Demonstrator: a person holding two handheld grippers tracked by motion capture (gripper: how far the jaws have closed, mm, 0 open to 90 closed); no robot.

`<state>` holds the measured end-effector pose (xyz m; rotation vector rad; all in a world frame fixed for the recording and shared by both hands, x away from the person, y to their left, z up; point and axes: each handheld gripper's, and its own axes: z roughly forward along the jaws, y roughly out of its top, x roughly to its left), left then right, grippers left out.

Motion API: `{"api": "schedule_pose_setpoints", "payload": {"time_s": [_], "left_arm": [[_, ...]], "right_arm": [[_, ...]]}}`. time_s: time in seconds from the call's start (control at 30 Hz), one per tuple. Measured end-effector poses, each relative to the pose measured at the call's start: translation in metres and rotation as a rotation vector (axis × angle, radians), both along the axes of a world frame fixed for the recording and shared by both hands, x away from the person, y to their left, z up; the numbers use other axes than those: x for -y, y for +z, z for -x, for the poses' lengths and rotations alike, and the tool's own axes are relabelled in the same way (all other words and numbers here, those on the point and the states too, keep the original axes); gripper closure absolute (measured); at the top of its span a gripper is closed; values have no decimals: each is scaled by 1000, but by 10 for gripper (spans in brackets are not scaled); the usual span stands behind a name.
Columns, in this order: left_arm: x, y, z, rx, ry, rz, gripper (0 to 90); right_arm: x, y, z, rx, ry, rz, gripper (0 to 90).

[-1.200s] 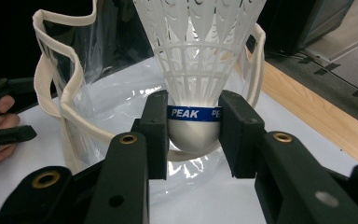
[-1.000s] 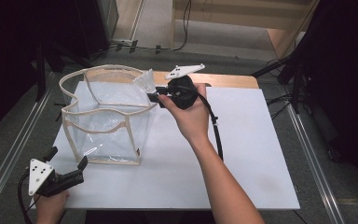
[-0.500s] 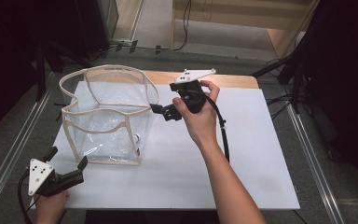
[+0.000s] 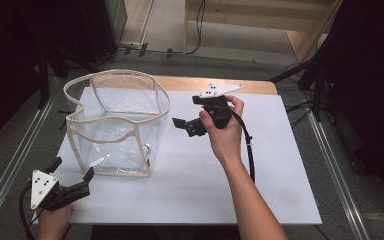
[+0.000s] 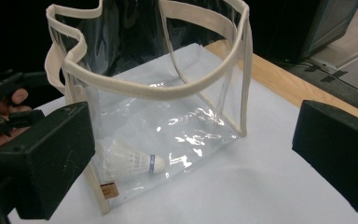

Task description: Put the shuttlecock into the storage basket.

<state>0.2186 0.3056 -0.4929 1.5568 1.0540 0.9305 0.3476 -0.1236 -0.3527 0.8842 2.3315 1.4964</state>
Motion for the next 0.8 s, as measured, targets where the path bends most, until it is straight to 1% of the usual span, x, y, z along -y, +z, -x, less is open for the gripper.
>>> {"api": "schedule_pose_setpoints", "payload": {"time_s": [0.13,0.17,0.37,0.5,0.53,0.63,0.73,0.8], "left_arm": [[0,0,0,0,0,-2,0],[0,0,0,0,-1,-2,0],[0,0,0,0,0,-1,0],[0,0,0,-1,-3,-3,0],[0,0,0,0,-2,-4,0],[0,0,0,0,-2,-6,0],[1,0,0,1,0,-7,0],[1,0,0,2,-1,-10,0]], "right_arm": [[3,-4,1,-1,-7,-3,0],[4,-8,2,-7,-7,0,0],[6,-17,5,-5,-9,22,0],[8,-22,6,-7,-12,15,0],[10,-26,8,-8,-12,8,0],[13,-31,10,-14,-19,10,0],[18,-36,12,-19,-31,9,0],[21,-38,13,-21,-28,0,0]]}}
